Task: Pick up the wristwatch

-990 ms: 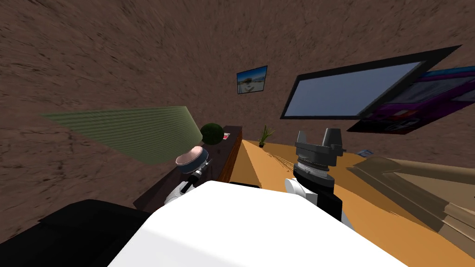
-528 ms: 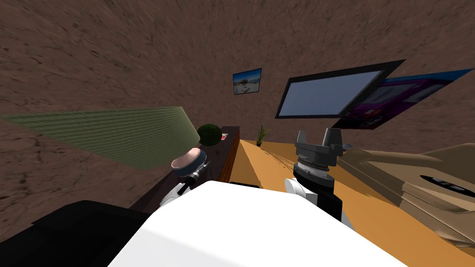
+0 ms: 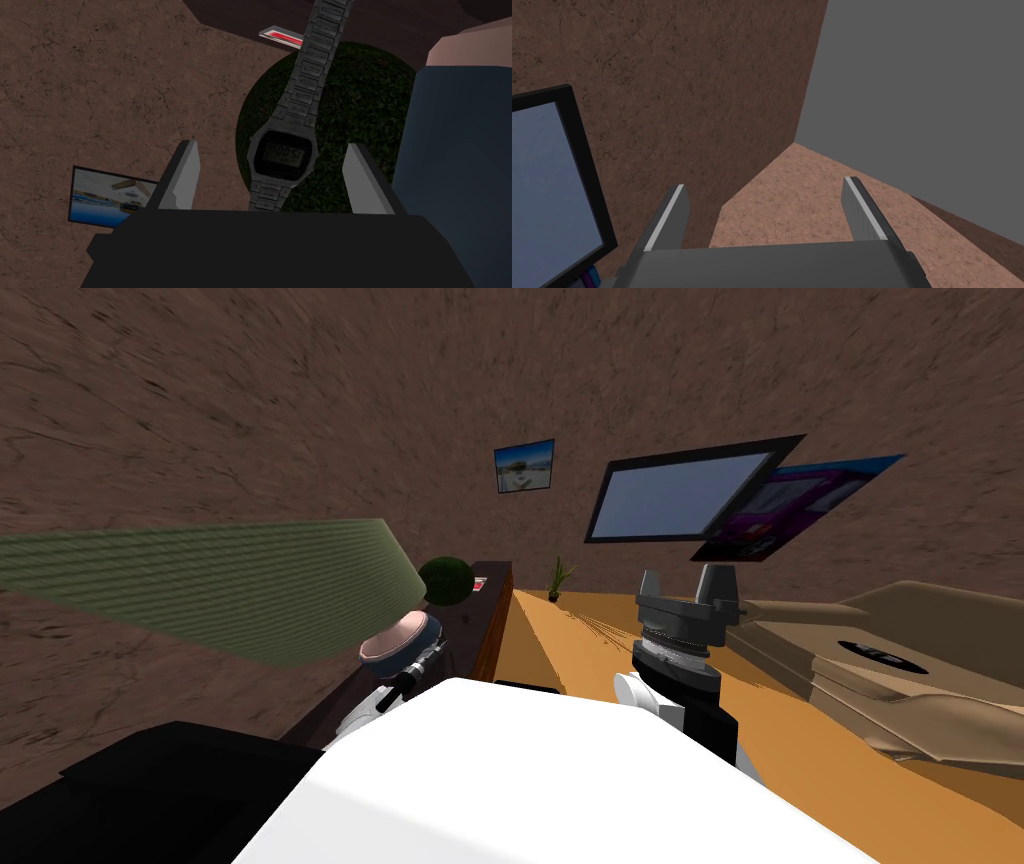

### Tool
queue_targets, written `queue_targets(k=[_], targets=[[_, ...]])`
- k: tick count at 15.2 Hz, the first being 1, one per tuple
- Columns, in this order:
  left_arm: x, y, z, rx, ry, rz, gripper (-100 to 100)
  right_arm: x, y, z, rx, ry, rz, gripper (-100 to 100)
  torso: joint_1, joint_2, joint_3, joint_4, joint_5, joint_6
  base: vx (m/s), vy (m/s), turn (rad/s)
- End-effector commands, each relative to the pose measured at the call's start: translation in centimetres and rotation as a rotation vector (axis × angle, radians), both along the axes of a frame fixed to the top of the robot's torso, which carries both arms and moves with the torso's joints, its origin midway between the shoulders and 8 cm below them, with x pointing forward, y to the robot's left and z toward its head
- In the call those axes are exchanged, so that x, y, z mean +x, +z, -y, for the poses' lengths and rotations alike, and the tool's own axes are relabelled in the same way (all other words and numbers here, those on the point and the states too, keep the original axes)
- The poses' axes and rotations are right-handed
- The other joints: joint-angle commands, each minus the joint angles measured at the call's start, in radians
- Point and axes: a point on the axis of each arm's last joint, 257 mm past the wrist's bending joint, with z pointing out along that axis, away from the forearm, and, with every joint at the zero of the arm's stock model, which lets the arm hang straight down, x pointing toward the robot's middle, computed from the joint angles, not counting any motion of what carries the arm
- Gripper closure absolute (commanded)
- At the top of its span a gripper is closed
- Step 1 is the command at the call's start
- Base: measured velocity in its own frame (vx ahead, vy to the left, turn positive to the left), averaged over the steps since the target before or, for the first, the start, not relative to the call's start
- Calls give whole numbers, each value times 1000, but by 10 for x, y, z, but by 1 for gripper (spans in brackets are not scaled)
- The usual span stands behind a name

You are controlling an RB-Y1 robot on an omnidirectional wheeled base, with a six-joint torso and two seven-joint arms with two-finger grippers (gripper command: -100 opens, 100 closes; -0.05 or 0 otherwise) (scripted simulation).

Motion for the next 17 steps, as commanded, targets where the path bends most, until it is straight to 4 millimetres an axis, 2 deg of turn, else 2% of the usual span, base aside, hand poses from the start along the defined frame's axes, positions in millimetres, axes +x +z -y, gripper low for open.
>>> queue_targets(k=[1,5,6,15,17], targets=[[0,0,0,0,0,0,100,0,0,0,0,0,0,0,0,0,0,0,0,0,0,0,0],[1,0,2,-2,-5,3,100,0,0,0,0,0,0,0,5,-4,-2,-1,1,0,-3,-4,-1],[-2,2,-9,-20,22,-4,-100,0,0,0,0,0,0,0,5,-4,-3,-1,1,0,6,-1,-49],[-12,10,-50,-80,122,-20,-100,0,0,0,0,0,0,0,7,-6,-4,-2,2,0,16,8,-64],[-12,10,-47,-75,116,-20,-100,0,0,0,0,0,0,0,7,-6,-4,-2,2,0,9,6,-18]])
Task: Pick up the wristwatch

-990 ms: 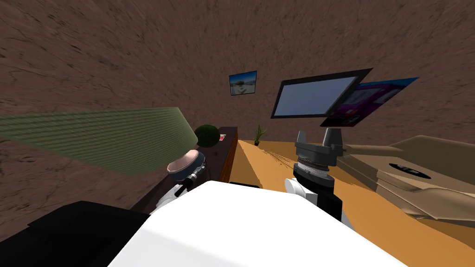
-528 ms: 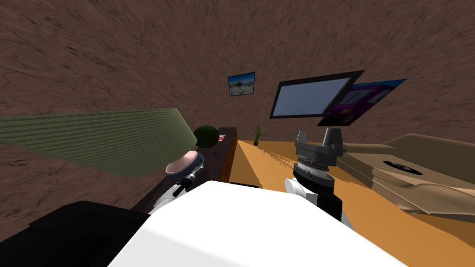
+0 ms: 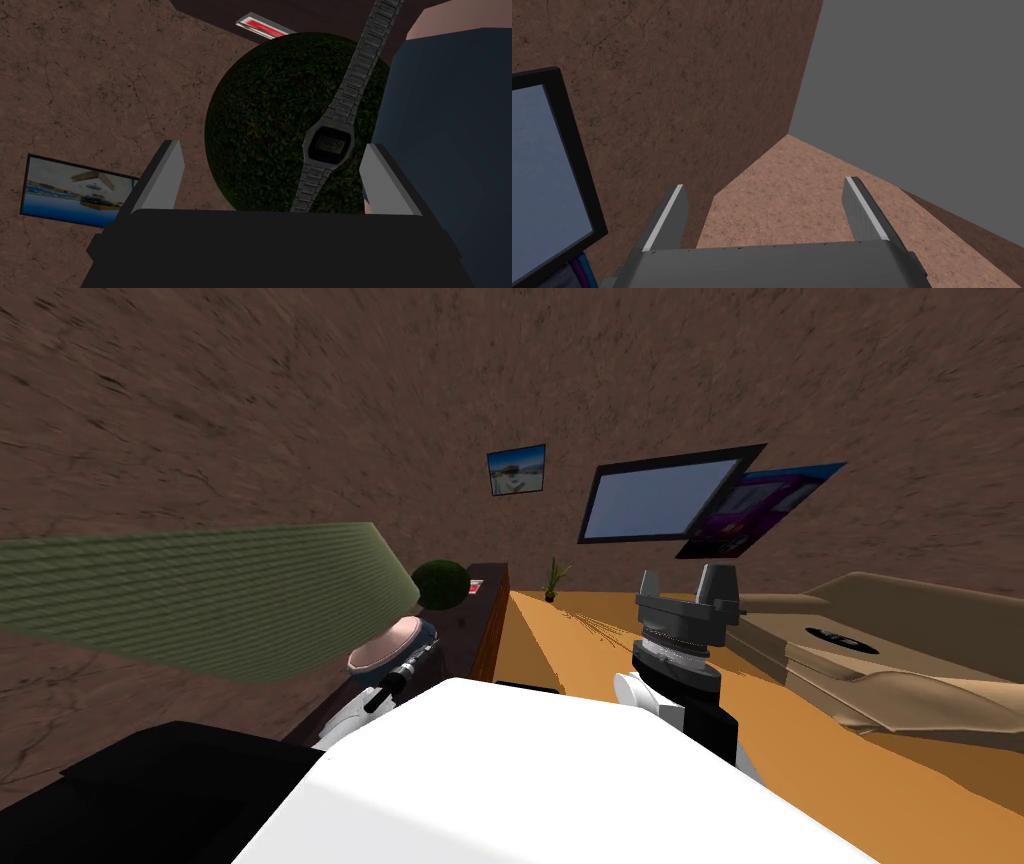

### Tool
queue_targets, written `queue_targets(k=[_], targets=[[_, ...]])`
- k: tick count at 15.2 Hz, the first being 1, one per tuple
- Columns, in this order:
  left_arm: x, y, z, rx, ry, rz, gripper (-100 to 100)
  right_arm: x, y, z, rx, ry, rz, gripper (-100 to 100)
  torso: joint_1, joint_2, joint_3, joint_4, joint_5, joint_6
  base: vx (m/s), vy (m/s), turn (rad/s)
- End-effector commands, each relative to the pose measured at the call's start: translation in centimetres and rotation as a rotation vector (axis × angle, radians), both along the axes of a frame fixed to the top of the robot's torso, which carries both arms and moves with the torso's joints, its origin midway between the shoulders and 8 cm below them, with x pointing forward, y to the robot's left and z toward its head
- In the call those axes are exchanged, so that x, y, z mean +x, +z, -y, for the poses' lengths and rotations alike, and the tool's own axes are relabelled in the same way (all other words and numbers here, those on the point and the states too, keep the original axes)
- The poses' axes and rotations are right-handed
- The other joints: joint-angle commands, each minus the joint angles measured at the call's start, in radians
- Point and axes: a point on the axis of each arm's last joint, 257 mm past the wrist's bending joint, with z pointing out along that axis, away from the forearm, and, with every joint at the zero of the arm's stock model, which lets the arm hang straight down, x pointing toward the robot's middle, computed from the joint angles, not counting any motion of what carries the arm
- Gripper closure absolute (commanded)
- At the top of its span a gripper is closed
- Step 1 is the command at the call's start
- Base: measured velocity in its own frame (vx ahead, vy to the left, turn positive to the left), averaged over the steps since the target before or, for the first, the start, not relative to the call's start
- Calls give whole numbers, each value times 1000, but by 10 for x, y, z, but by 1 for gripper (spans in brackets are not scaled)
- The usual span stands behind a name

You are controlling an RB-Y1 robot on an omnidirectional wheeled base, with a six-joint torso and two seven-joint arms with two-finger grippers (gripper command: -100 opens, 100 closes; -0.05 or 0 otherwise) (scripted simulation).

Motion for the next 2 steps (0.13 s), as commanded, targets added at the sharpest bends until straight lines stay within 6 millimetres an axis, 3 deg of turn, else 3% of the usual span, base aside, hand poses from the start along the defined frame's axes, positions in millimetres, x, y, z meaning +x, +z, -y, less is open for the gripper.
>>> queue_targets(k=[1,2], targets=[[0,0,0,0,0,0,-100,0,0,0,0,0,0,0,0,0,0,0,0,0,0,0,0],[0,0,0,0,0,0,100,0,0,0,0,0,0,0,0,0,0,0,0,0,0,0,0]])
